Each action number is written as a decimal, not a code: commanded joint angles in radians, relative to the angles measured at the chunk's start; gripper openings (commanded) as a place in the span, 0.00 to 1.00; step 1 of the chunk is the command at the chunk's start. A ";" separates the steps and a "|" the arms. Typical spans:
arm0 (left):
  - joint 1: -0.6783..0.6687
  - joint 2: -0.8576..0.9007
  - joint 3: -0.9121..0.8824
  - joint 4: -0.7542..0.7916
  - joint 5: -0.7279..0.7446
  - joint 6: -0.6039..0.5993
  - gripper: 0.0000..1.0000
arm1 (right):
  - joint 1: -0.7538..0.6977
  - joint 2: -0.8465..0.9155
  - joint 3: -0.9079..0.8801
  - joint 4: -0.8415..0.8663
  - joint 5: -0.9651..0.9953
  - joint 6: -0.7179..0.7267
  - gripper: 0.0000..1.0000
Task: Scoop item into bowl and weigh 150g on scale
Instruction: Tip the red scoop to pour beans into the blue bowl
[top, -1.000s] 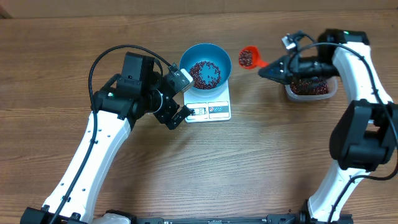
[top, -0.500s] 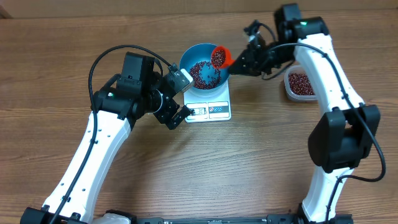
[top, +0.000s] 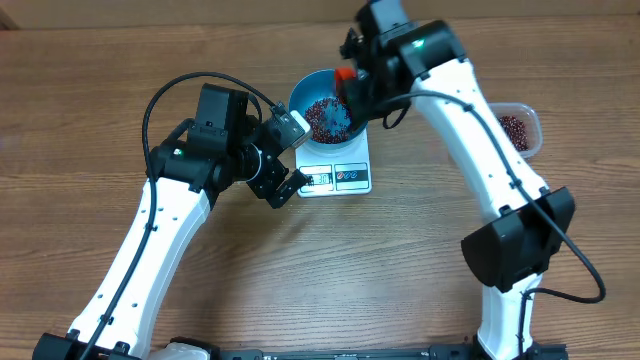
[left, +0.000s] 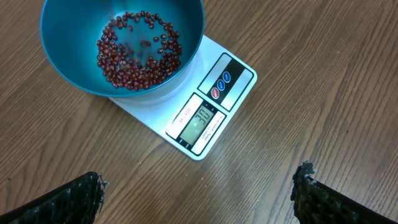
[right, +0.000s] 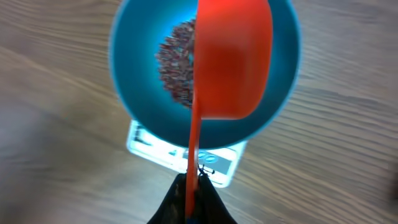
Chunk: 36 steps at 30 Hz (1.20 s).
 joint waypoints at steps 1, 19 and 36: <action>0.002 0.005 -0.005 0.002 0.006 -0.014 1.00 | 0.054 0.002 0.030 -0.003 0.244 0.009 0.04; 0.002 0.005 -0.005 0.002 0.006 -0.014 1.00 | 0.137 0.002 0.030 -0.001 0.365 0.008 0.04; 0.002 0.005 -0.005 0.002 0.006 -0.014 1.00 | -0.146 -0.097 0.030 -0.054 -0.176 -0.136 0.04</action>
